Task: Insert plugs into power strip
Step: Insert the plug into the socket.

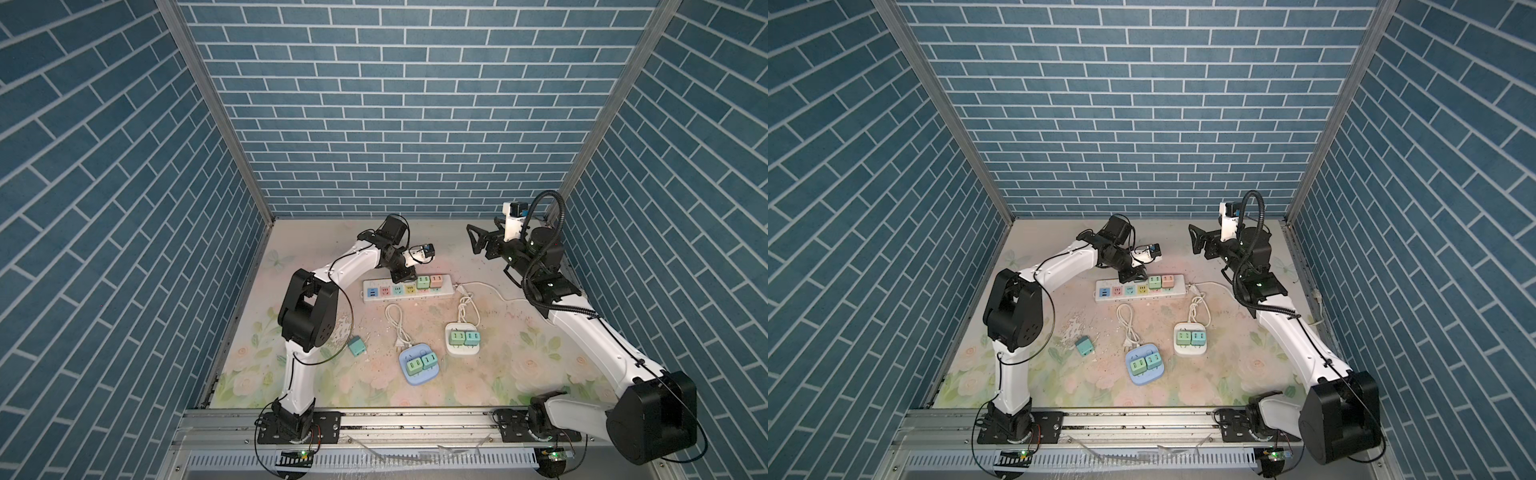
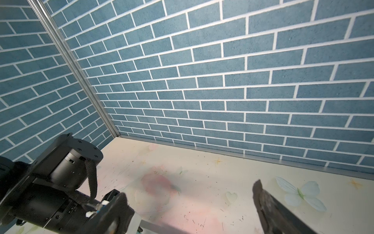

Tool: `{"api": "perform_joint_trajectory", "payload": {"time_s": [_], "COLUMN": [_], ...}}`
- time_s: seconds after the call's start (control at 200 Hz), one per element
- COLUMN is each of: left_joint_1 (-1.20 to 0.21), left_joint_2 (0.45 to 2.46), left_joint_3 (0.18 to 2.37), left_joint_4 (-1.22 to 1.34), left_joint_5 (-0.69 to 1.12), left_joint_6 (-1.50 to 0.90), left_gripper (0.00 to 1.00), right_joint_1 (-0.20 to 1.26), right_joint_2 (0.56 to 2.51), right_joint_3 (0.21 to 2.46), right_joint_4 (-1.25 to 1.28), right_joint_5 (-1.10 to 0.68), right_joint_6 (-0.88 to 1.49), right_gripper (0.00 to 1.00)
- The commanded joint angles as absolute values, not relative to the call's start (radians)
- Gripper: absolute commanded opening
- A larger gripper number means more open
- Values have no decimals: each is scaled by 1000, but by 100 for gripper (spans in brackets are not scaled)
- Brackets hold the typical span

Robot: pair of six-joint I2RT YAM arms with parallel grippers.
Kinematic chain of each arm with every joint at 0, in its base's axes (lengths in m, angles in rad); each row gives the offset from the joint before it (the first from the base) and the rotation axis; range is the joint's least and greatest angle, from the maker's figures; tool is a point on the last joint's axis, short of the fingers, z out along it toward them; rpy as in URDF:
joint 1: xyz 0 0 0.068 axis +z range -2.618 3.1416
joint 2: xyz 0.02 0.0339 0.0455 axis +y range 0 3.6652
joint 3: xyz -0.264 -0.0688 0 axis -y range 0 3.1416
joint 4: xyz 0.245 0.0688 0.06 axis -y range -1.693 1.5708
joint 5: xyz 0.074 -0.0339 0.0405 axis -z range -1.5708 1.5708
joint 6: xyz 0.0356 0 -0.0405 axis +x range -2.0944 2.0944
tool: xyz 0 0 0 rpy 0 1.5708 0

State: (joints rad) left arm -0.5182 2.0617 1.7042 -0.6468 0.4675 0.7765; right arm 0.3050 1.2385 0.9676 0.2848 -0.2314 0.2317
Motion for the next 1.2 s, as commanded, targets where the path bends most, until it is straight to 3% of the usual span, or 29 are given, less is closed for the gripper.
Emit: {"api": "perform_joint_trajectory", "payload": {"time_s": [0.0,1.195], "left_joint_1": [-515,-508], "left_joint_2": [2084,2135], "left_joint_3": [1719,1638], "left_joint_4": [-675,-558], "left_joint_5": [517,497], "left_joint_6": [777,764], "left_gripper": [0,0], "right_joint_1": [296,288], "right_joint_2": [1244,1233], "right_joint_3": [973,963], "right_joint_4": [328,348], "right_joint_5": [-256,-302], "right_joint_6": [262,285], "right_gripper": [99,99]}}
